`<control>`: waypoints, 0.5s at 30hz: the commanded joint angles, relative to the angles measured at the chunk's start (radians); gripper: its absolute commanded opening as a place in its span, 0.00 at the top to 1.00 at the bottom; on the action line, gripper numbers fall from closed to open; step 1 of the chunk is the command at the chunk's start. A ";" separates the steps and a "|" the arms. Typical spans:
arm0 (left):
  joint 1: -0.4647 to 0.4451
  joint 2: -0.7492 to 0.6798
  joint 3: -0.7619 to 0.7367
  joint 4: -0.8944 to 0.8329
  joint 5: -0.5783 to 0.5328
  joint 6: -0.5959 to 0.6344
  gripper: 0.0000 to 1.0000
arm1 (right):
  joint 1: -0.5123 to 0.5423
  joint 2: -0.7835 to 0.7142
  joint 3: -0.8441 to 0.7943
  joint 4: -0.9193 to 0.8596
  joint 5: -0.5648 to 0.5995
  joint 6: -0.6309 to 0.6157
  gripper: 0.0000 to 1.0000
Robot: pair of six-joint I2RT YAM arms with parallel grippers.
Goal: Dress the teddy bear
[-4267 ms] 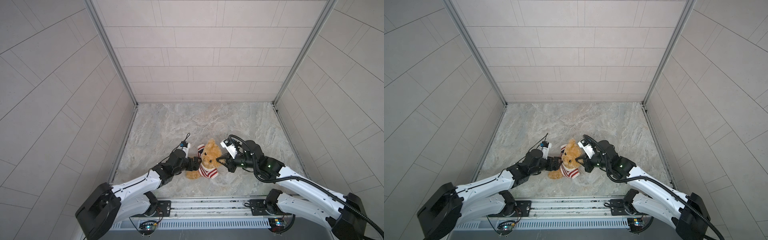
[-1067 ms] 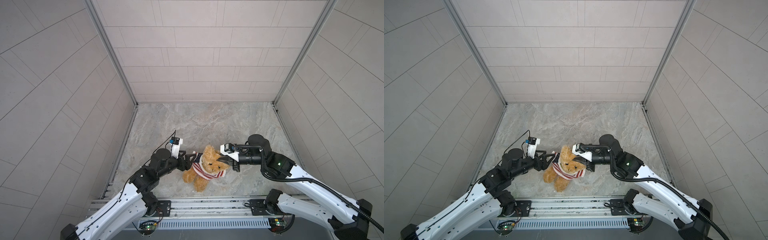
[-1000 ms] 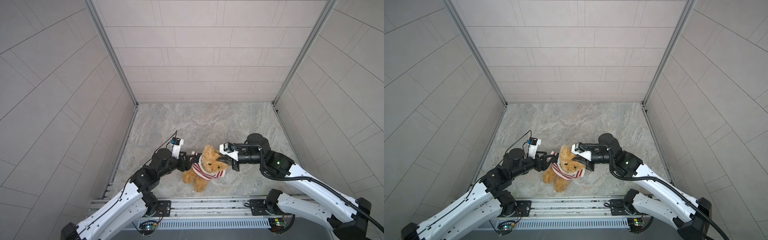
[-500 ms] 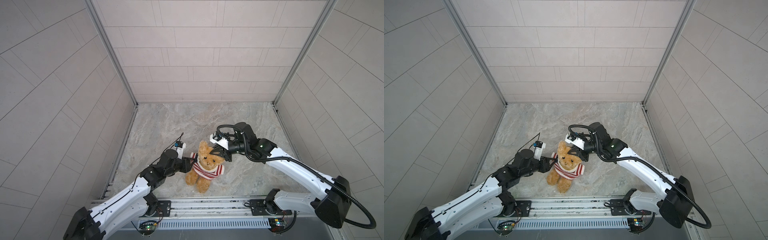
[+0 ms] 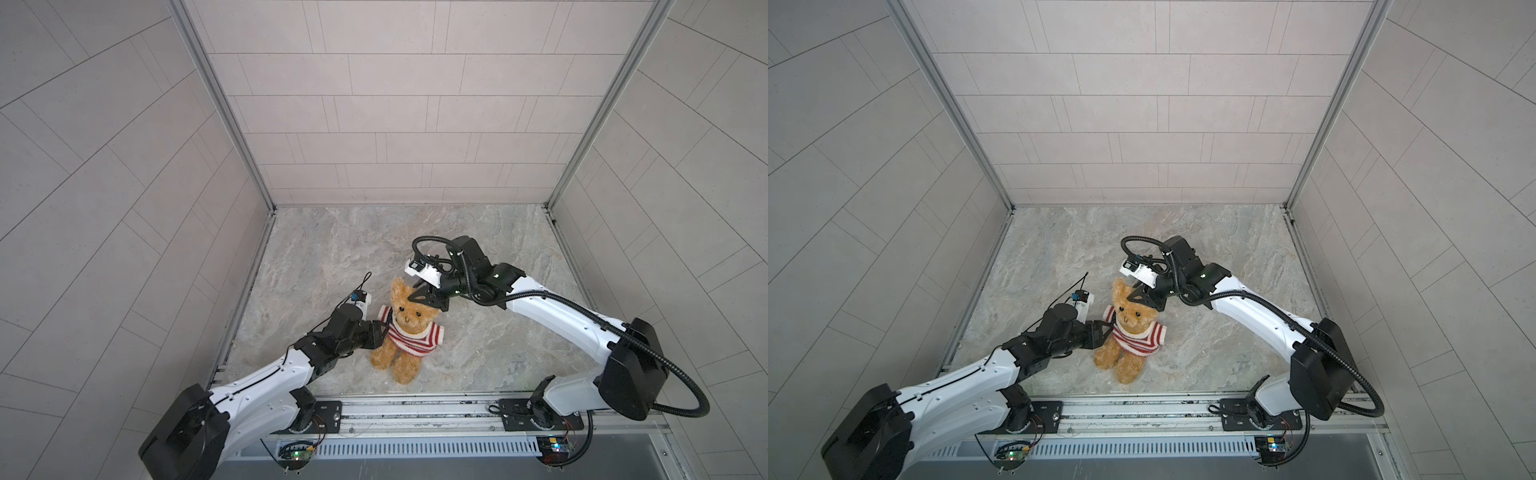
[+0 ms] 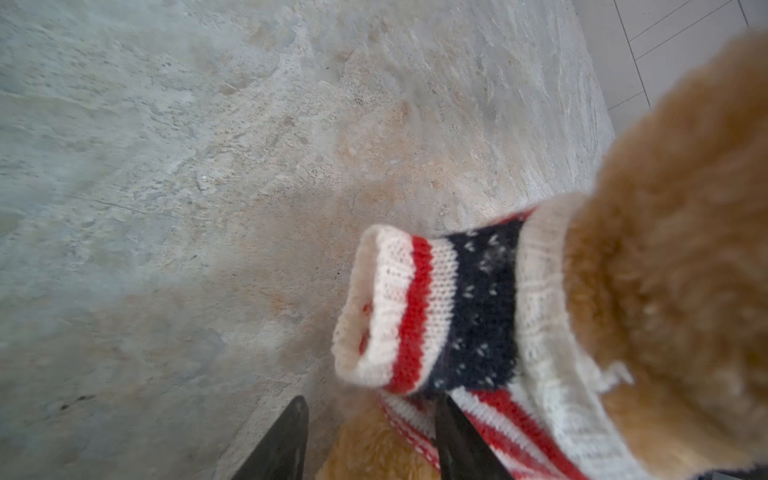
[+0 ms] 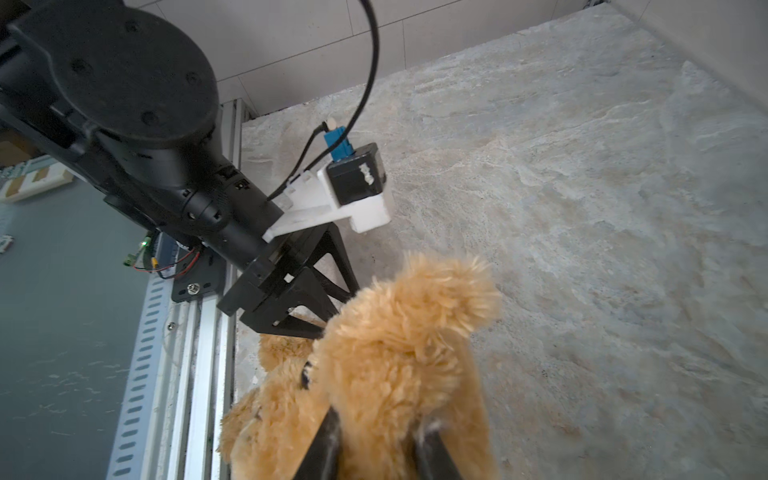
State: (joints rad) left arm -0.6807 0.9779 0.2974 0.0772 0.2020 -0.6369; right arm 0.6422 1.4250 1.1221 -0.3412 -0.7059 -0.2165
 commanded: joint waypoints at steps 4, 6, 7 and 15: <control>0.003 0.004 -0.020 0.023 -0.035 -0.012 0.47 | -0.009 -0.062 0.007 0.041 0.135 0.052 0.52; 0.003 0.005 -0.019 0.020 -0.041 -0.014 0.47 | -0.009 -0.097 -0.007 0.031 0.178 0.058 0.44; 0.003 0.006 -0.018 0.018 -0.044 -0.014 0.47 | -0.009 -0.114 -0.012 0.025 0.202 0.065 0.42; 0.003 -0.016 -0.012 -0.009 -0.060 -0.019 0.47 | 0.026 -0.334 -0.138 -0.016 0.335 0.210 0.35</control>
State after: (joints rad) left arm -0.6807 0.9794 0.2867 0.0788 0.1600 -0.6514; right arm 0.6422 1.1584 1.0328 -0.3264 -0.4400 -0.0734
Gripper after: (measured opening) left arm 0.535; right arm 0.646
